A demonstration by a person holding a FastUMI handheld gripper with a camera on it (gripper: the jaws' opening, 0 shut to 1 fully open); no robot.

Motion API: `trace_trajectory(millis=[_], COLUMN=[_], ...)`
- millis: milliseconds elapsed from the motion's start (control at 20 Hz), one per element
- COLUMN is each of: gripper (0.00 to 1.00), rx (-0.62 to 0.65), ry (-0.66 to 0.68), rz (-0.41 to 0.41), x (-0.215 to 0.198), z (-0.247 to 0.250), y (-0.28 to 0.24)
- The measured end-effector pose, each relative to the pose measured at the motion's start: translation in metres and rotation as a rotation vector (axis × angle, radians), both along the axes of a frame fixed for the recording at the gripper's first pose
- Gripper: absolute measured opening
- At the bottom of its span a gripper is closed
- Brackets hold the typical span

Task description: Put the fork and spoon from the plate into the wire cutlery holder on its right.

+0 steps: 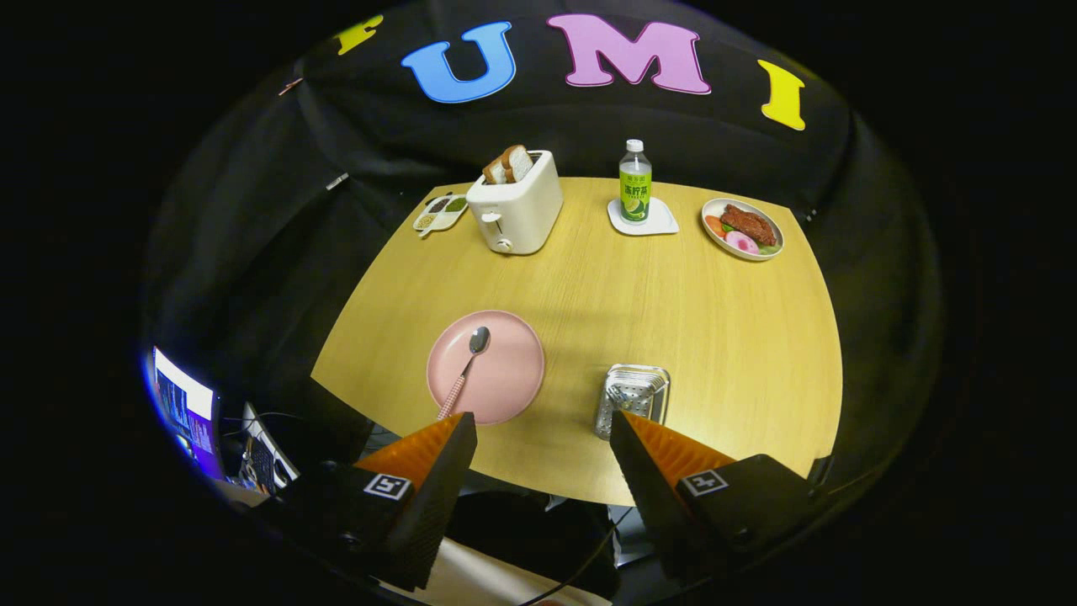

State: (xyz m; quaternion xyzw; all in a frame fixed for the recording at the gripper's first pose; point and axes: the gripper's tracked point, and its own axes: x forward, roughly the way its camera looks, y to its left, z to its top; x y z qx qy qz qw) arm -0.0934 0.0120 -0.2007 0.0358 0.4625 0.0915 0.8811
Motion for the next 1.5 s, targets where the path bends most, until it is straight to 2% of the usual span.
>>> trace_trajectory(millis=[250,500,850,1200,1350,1500], gripper=[1.00,1.00,1.00,0.99,0.98,0.97], rx=[0.022,-0.026,-0.043,0.008,-0.025,-0.059], ry=[-0.034,-0.088,0.067,0.243,0.297,0.340], rz=[-0.016,0.052,0.101,0.051,0.053,0.019], x=[0.015,0.041,0.047,0.066,0.073,0.075], z=[-0.020,-0.044,-0.113,-0.171,-0.196,-0.213], y=[0.041,0.083,0.118,0.152,0.158,0.157])
